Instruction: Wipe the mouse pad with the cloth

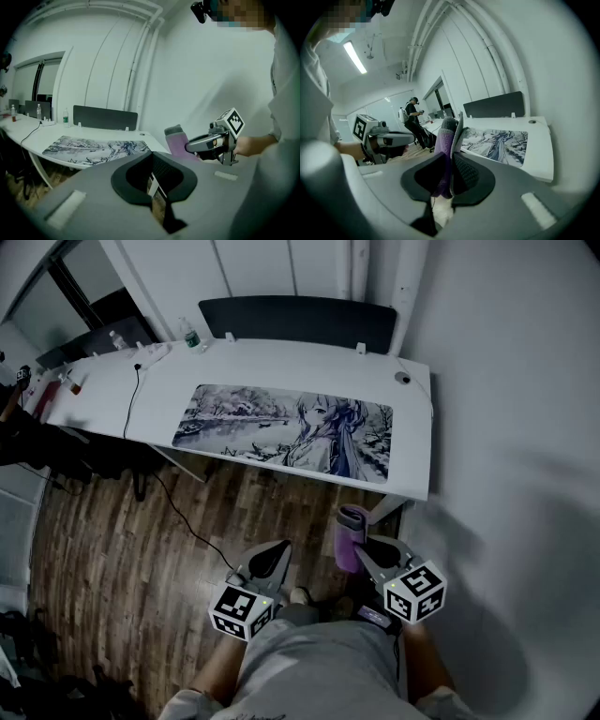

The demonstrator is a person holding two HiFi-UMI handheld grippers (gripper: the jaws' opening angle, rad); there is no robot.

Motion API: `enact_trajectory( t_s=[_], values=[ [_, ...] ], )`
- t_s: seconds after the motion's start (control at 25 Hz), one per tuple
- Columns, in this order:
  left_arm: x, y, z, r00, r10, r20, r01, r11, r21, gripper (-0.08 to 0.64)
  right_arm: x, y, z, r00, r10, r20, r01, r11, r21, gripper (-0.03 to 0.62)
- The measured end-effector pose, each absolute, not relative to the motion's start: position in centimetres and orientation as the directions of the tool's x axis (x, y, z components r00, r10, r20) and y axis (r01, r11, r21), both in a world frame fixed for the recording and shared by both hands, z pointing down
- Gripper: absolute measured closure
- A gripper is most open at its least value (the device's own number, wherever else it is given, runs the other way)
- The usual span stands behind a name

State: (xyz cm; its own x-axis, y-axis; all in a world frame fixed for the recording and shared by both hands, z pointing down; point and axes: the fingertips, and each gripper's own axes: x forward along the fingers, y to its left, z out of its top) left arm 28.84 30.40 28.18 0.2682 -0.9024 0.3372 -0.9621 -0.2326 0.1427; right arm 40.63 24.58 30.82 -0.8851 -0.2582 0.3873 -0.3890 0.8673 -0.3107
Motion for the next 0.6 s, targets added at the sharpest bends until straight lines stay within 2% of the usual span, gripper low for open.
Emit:
enact_trajectory(
  t_s=[0.6],
  values=[
    [28.3,33.7,27.5,0.307,-0.895,0.323,-0.951,-0.275,0.142,0.541,40.7,28.4,31.6,-0.857,-0.259,0.446,-0.421,0.851,-0.315,0.528]
  ],
)
